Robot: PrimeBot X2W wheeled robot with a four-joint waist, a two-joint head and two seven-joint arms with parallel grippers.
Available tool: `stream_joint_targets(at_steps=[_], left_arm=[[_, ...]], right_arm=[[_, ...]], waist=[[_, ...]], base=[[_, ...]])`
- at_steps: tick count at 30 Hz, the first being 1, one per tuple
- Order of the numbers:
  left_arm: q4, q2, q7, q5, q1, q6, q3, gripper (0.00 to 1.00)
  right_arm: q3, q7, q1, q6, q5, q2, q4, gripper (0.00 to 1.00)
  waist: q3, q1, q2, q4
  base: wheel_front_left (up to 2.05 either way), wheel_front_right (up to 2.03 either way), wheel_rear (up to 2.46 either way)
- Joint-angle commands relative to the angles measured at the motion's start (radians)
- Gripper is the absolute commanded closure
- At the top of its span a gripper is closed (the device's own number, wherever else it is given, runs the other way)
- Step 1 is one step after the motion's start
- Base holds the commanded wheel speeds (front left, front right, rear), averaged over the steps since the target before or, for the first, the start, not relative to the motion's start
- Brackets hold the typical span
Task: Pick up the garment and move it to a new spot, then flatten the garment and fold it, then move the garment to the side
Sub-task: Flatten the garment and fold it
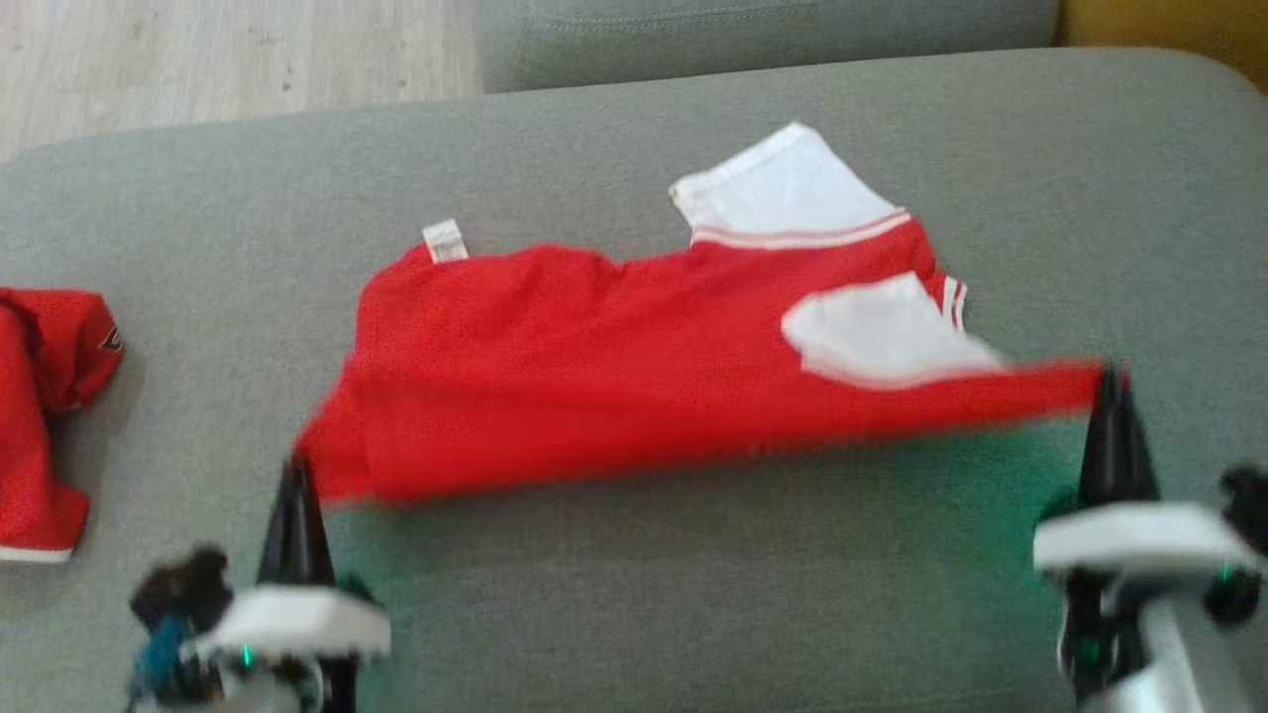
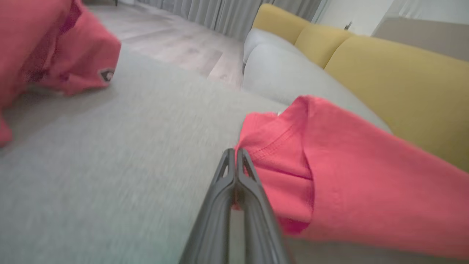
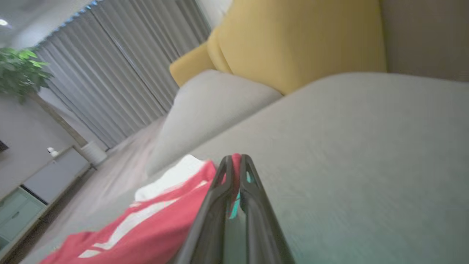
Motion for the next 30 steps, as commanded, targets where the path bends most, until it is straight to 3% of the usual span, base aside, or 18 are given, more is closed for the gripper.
stream_joint_targets(at_steps=[1, 4, 5, 6, 7, 12, 17, 19, 23, 30], left_arm=[[-0.013, 0.018, -0.005, -0.009, 0.000, 0.002, 0.045, 1.00], [0.026, 0.015, -0.005, -0.020, 0.055, 0.002, 0.039, 1.00], [0.040, 0.015, -0.005, -0.037, 0.065, 0.002, 0.025, 0.99], [0.046, 0.015, -0.005, -0.052, 0.070, 0.002, 0.014, 0.51], [0.045, 0.015, -0.005, -0.064, 0.072, 0.002, 0.005, 0.00], [0.005, 0.018, -0.005, -0.023, -0.008, 0.002, -0.005, 0.00], [0.017, 0.079, -0.005, 0.003, -0.128, 0.002, -0.049, 0.00], [0.051, 0.123, -0.003, -0.008, -0.203, 0.002, -0.107, 0.00], [0.096, 0.209, 0.089, -0.100, -0.359, 0.002, -0.267, 0.00], [0.087, 0.378, 0.270, -0.358, -0.534, 0.002, -0.527, 0.00]], right_arm=[[0.008, -0.011, -0.004, -0.001, 0.007, -0.005, -0.024, 1.00], [0.009, -0.011, 0.051, -0.001, 0.000, -0.005, 0.005, 1.00], [0.010, -0.011, 0.063, -0.001, 0.001, -0.005, 0.023, 0.86], [0.009, -0.011, 0.068, -0.001, 0.001, -0.005, 0.036, 0.27], [0.010, -0.011, 0.068, -0.001, -0.007, -0.005, 0.045, 0.00], [-0.010, -0.011, 0.005, -0.001, -0.093, -0.005, 0.020, 0.00], [0.022, -0.011, -0.068, -0.001, -0.139, -0.005, 0.010, 0.00], [0.046, -0.011, -0.108, -0.001, -0.157, -0.005, 0.013, 0.00], [0.092, -0.011, -0.177, -0.001, -0.181, -0.005, 0.022, 0.00], [0.158, -0.011, -0.268, -0.001, -0.180, -0.005, 0.050, 0.00]], waist=[[-0.005, 0.0002, 0.0000, -0.004], [-0.010, 0.0002, 0.0000, -0.007], [-0.010, 0.0002, 0.0000, -0.007], [-0.009, 0.0002, 0.0000, -0.006], [-0.007, 0.0002, 0.0000, -0.006], [0.024, 0.0002, 0.0000, 0.004], [0.053, 0.0002, 0.0000, 0.005], [0.073, 0.0002, 0.0000, 0.004], [0.119, 0.0002, 0.0000, 0.000], [0.200, 0.0002, 0.0000, -0.029]], base=[[0.00, 0.00, 0.00], [0.00, 0.00, 0.00], [0.00, 0.00, 0.00], [0.00, 0.00, 0.00], [0.00, 0.00, 0.00], [0.00, 0.00, 0.00], [0.00, 0.00, 0.00], [0.00, 0.00, 0.00], [0.00, 0.00, 0.00], [0.00, 0.00, 0.00]])
